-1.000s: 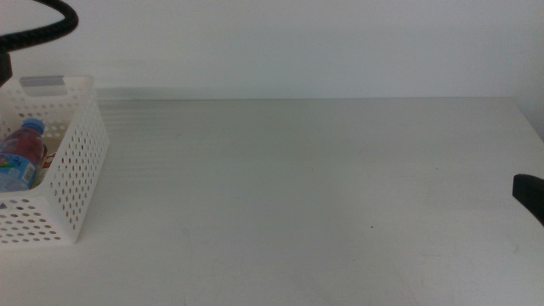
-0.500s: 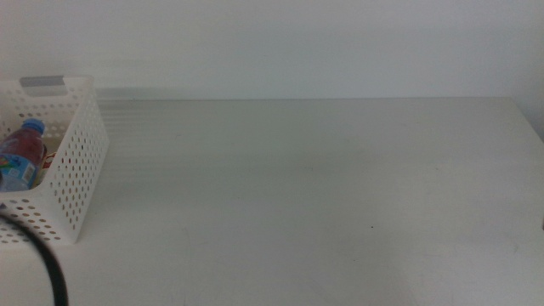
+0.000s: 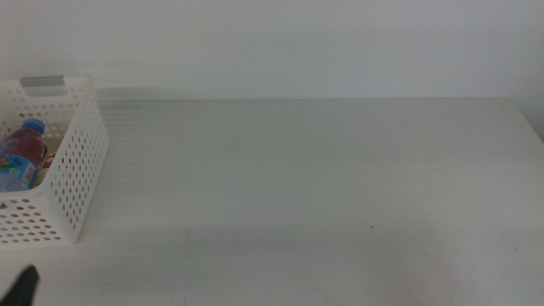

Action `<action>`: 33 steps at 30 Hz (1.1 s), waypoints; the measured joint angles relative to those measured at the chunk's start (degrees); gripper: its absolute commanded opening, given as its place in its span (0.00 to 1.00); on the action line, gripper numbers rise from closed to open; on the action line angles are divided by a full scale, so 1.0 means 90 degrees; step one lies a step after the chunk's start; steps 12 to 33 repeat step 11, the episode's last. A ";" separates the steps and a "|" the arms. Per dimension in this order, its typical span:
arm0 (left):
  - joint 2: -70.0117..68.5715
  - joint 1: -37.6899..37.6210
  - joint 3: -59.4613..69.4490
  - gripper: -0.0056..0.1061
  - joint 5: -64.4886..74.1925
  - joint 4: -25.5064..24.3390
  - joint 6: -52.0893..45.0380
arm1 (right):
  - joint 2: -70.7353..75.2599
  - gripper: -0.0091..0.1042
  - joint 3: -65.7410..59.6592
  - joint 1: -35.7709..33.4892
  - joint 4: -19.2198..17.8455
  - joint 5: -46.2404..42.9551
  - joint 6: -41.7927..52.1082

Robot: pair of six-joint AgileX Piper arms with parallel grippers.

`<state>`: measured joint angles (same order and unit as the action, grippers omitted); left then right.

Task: Use arms to grab the bottles and put them into the dustbin to the left of the table.

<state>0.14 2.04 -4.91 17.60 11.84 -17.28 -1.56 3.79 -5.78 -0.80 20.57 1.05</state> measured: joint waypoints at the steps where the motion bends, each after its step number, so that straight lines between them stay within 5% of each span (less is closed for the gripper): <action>1: -0.0046 0.0000 0.0115 0.84 -0.0008 0.0043 0.0000 | 0.0120 0.59 -0.0104 0.0000 0.0000 0.0007 0.0000; 33: -0.0094 0.0000 0.0734 0.84 -0.0056 0.0090 0.0000 | 0.0234 0.59 -0.0588 0.0007 0.0089 0.0041 0.0000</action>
